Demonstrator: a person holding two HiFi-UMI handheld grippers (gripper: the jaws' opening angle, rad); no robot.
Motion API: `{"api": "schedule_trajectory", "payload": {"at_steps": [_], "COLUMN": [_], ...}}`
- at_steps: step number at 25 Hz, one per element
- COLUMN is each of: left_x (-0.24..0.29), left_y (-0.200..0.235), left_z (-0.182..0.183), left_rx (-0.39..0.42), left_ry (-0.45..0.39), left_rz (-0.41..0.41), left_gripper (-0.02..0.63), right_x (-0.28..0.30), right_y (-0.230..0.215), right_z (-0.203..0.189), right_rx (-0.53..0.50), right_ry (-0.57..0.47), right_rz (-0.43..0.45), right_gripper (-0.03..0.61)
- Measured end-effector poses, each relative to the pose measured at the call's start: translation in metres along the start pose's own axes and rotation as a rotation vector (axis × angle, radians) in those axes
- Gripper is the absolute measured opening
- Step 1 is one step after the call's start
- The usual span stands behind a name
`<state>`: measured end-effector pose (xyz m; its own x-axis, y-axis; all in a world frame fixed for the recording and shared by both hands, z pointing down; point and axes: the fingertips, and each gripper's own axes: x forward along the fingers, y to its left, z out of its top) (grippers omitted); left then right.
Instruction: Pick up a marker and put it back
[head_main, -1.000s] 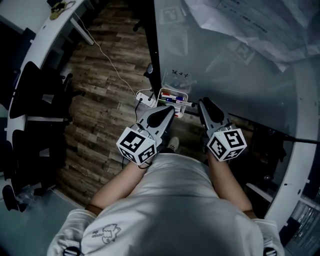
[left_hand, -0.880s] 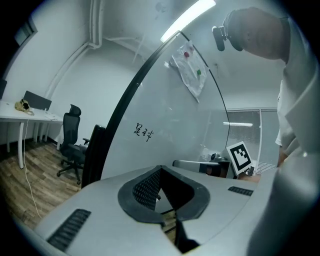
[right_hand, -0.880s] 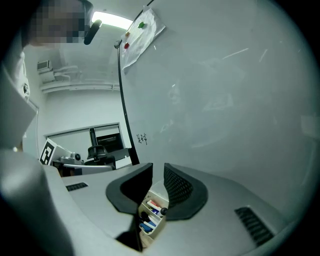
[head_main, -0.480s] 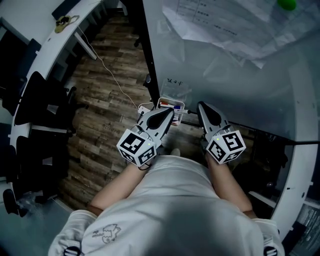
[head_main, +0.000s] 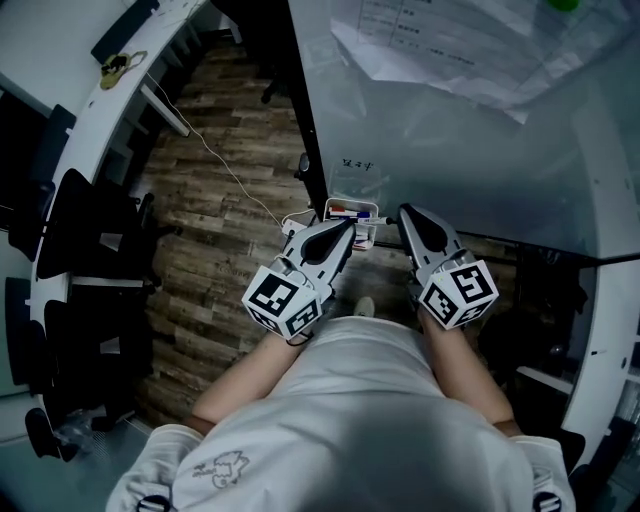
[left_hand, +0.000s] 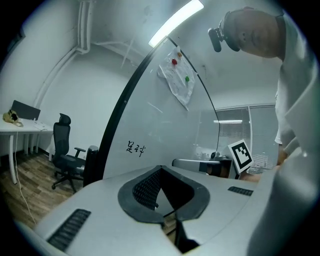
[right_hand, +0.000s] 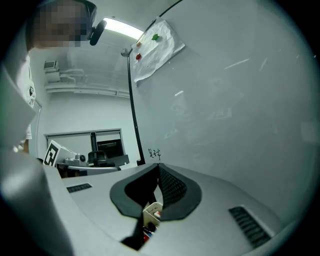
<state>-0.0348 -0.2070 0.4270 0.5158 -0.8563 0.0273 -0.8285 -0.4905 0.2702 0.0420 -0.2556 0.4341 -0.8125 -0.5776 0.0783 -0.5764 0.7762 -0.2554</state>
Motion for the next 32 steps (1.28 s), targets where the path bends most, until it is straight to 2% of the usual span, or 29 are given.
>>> {"api": "schedule_trajectory", "payload": {"at_steps": [7,19,26,32], "left_x": [-0.050,-0.139,-0.158,-0.160], "left_y": [0.000,-0.019,-0.047,-0.085], "left_z": [-0.003,-0.002,-0.015,-0.011], "left_rx": [-0.006,-0.012,-0.009,0.021], "left_ry": [0.028,0.019,0.053,0.038], "left_rz": [-0.032,-0.124,-0.185,-0.227], "left_gripper": [0.005,0.005,0.005,0.005], "right_x": [-0.011,-0.047,-0.075,-0.110], "right_y": [0.048,0.148,0.183,0.195], "right_z": [-0.015,-0.035,-0.047,-0.043], "right_rx": [0.012,-0.011,-0.032,-0.041], "right_ry": [0.015,-0.011,-0.004,-0.034], "right_rz": [-0.047,-0.100,-0.130,-0.131], "right_gripper": [0.011,0.011,0.011,0.011]}}
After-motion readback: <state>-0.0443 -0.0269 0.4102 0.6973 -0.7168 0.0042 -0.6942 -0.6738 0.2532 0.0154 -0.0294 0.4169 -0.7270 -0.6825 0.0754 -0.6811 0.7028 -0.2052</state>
